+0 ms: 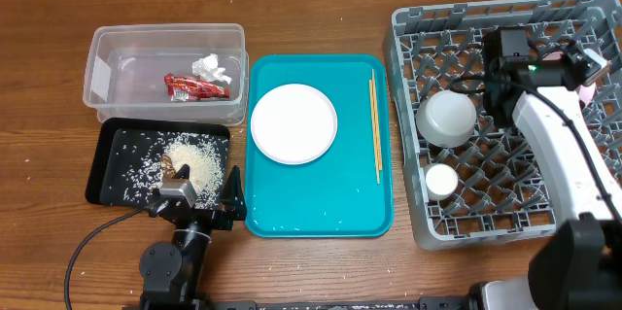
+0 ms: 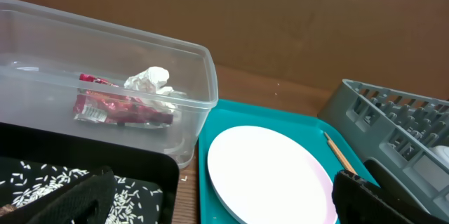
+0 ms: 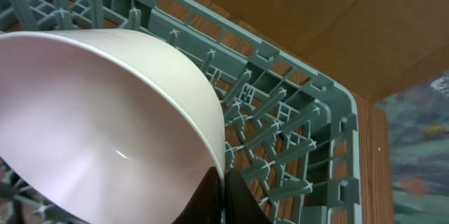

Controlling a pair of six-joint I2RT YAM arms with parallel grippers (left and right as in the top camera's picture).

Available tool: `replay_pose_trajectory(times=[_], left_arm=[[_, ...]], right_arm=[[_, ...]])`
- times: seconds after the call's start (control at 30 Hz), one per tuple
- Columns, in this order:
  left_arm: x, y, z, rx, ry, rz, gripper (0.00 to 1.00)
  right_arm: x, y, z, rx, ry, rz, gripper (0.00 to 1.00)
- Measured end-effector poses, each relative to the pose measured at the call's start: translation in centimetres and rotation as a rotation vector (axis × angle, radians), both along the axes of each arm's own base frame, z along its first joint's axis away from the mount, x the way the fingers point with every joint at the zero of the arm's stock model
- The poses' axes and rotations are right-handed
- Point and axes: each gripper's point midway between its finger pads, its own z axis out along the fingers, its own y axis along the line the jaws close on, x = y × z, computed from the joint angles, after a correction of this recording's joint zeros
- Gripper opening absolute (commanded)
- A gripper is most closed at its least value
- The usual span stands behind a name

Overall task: Sort waste into correct bins and load items into the dishwasher
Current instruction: 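Place the pink bowl into the dish rack with the right gripper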

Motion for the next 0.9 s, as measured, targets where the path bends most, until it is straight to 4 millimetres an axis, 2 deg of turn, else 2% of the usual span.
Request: replay_pose_trajectory(times=[0.23, 0.33, 0.53, 0.57, 0.6, 0.63, 0.67, 0.83, 0.9], left_arm=[[0.0, 0.0, 0.0, 0.000, 0.000, 0.000, 1.00], [0.0, 0.0, 0.0, 0.000, 0.000, 0.000, 1.00], [0.0, 0.0, 0.0, 0.000, 0.000, 0.000, 1.00], [0.0, 0.0, 0.0, 0.000, 0.000, 0.000, 1.00], [0.0, 0.0, 0.0, 0.000, 0.000, 0.000, 1.00], [0.0, 0.0, 0.0, 0.000, 0.000, 0.000, 1.00], [0.0, 0.0, 0.0, 0.000, 0.000, 0.000, 1.00], [0.0, 0.0, 0.0, 0.000, 0.000, 0.000, 1.00], [0.0, 0.0, 0.0, 0.000, 0.000, 0.000, 1.00]], right_arm=[[0.8, -0.4, -3.1, -0.035, 0.144, 0.013, 0.04], [0.9, -0.1, -3.4, -0.057, 0.180, 0.026, 0.04], [1.4, 3.0, -3.4, -0.073, 0.224, 0.124, 0.04], [1.4, 3.5, -3.5, -0.075, 0.238, 0.139, 0.07], [1.2, 4.0, -3.5, -0.074, 0.253, 0.151, 0.18], [1.0, 4.4, -3.6, -0.069, 0.263, 0.158, 0.33], [0.8, 4.7, -3.7, -0.065, 0.272, 0.161, 0.40], [-0.6, 6.1, -3.6, -0.063, 0.318, 0.172, 0.56], [-1.0, 6.7, -3.3, -0.061, 0.333, 0.179, 0.57]])
